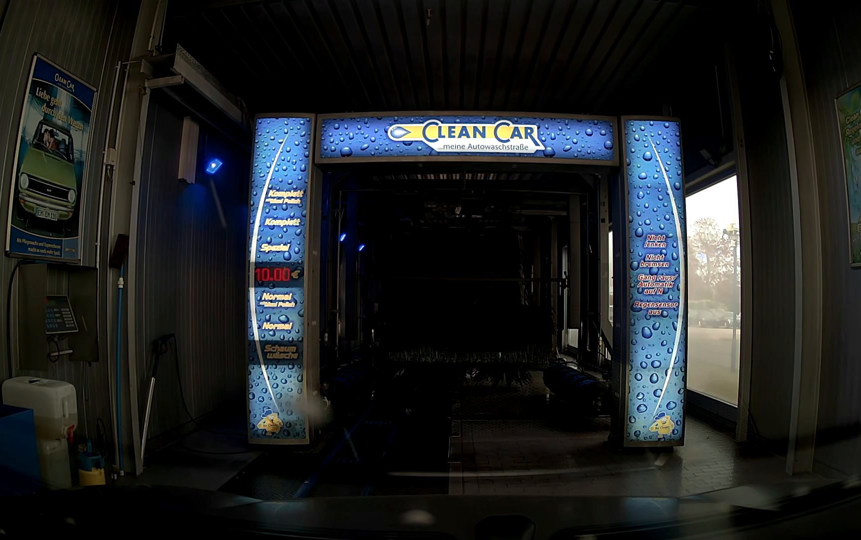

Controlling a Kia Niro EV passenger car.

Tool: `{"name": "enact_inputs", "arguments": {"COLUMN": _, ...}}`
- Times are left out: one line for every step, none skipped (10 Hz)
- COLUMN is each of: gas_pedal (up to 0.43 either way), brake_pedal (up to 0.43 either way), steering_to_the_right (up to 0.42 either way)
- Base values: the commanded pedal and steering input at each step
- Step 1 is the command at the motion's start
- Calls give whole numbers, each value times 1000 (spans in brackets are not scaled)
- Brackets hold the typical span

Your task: Follow the waypoints while adhering to traffic rules and regulations

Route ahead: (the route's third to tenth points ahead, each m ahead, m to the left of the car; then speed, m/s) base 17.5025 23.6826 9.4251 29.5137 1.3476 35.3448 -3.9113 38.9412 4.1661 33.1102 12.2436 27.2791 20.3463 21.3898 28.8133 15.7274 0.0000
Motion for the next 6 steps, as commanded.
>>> {"name": "enact_inputs", "arguments": {"gas_pedal": 0, "brake_pedal": 0, "steering_to_the_right": -14}}
{"name": "enact_inputs", "arguments": {"gas_pedal": 0, "brake_pedal": 0, "steering_to_the_right": -15}}
{"name": "enact_inputs", "arguments": {"gas_pedal": 0, "brake_pedal": 0, "steering_to_the_right": -14}}
{"name": "enact_inputs", "arguments": {"gas_pedal": 0, "brake_pedal": 0, "steering_to_the_right": -14}}
{"name": "enact_inputs", "arguments": {"gas_pedal": 0, "brake_pedal": 0, "steering_to_the_right": -14}}
{"name": "enact_inputs", "arguments": {"gas_pedal": 0, "brake_pedal": 0, "steering_to_the_right": -14}}
